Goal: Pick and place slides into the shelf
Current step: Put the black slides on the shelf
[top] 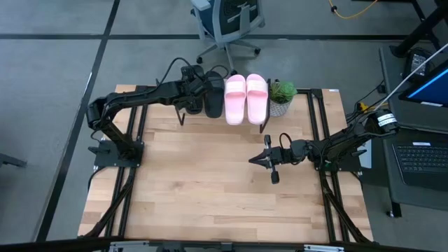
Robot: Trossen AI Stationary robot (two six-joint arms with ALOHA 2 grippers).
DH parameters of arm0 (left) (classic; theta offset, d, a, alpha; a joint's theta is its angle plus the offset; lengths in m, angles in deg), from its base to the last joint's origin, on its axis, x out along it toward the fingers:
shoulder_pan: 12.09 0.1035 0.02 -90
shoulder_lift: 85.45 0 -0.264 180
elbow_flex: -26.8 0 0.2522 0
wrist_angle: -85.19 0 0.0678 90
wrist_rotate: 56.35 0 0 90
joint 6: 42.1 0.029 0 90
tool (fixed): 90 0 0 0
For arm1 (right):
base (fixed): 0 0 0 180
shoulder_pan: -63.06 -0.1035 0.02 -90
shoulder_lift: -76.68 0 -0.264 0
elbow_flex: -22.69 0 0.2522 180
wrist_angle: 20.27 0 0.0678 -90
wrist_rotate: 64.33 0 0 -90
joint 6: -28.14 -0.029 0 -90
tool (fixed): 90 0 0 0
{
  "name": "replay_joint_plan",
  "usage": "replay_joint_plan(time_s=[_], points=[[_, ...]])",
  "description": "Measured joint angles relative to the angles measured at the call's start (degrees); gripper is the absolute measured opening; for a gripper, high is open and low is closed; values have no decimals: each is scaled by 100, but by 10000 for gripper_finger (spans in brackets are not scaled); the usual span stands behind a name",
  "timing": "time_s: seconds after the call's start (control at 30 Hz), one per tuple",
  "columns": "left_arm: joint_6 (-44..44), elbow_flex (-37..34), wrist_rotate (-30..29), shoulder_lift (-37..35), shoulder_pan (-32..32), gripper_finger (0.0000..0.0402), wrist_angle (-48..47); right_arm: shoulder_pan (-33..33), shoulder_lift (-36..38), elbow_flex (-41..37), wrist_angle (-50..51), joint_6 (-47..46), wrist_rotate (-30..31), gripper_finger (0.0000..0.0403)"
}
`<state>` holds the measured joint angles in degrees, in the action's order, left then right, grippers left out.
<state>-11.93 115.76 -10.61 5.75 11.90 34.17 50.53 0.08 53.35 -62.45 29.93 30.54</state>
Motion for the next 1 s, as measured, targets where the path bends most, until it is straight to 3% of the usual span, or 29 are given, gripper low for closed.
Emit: replay_joint_plan(time_s=[0.43, 0.7, 1.0], points=[[-162, -64, 373, -4, 102, 2, -10, -2, 0, 0, -26, 0, 2, 18], [-131, -523, 329, -11, 92, 2, 219, 0, 0, 0, -39, 9, 0, 18], [0, -540, 341, -4, 98, 6, 435, -1, 0, 0, -42, 17, 1, 18]])
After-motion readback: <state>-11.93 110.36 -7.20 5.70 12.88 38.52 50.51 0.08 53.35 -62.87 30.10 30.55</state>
